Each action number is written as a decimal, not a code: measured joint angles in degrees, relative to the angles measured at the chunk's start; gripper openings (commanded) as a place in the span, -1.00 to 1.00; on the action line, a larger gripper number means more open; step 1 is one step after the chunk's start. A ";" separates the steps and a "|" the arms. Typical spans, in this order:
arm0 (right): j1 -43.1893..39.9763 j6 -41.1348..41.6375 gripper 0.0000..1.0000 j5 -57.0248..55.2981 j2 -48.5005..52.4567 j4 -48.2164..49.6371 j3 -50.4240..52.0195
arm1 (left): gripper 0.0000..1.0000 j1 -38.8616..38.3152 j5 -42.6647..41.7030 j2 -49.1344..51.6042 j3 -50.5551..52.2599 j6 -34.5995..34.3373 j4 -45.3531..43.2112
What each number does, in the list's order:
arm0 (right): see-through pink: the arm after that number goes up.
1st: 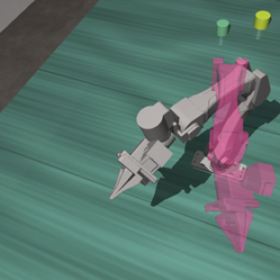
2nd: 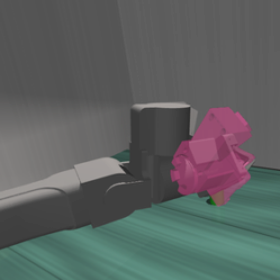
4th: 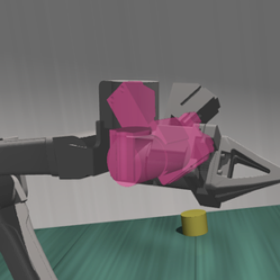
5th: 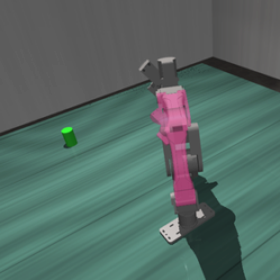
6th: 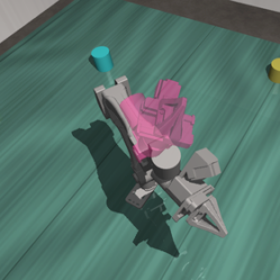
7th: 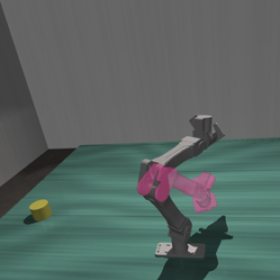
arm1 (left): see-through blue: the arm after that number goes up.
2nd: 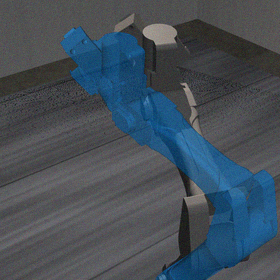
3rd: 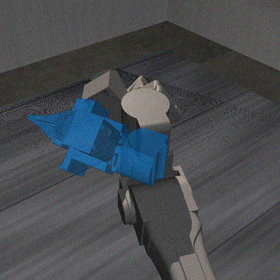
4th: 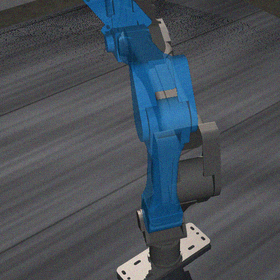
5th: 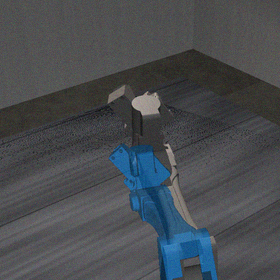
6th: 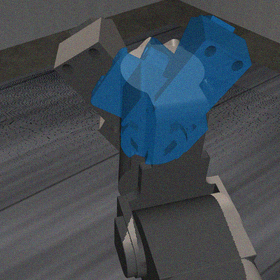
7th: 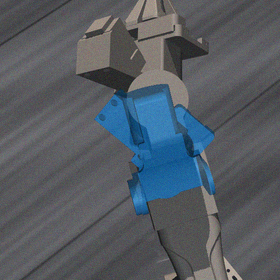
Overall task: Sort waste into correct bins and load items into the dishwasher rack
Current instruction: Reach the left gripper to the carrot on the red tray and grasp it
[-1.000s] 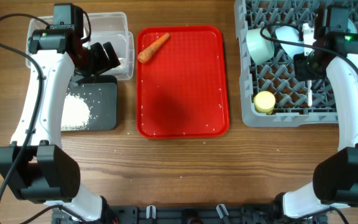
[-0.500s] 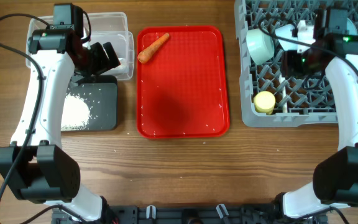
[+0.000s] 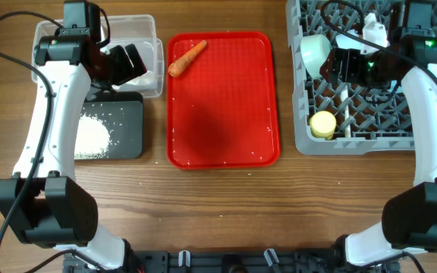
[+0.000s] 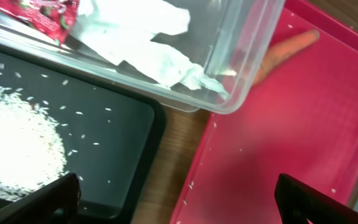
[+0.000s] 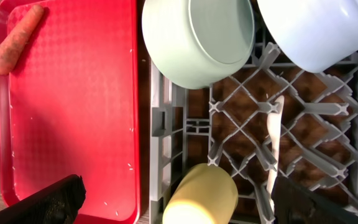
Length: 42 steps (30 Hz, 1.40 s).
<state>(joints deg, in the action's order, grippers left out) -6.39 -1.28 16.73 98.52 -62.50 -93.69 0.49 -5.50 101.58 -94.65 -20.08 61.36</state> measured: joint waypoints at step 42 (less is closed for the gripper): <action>0.00 1.27 0.99 0.20 0.00 -3.08 -0.02 | -0.06 -15.69 1.60 37.07 -19.02 34.51 -14.93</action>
<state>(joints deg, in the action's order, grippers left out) -6.39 -0.01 16.93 98.52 -65.58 -93.71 -15.20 -3.90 138.65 -113.67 14.44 46.44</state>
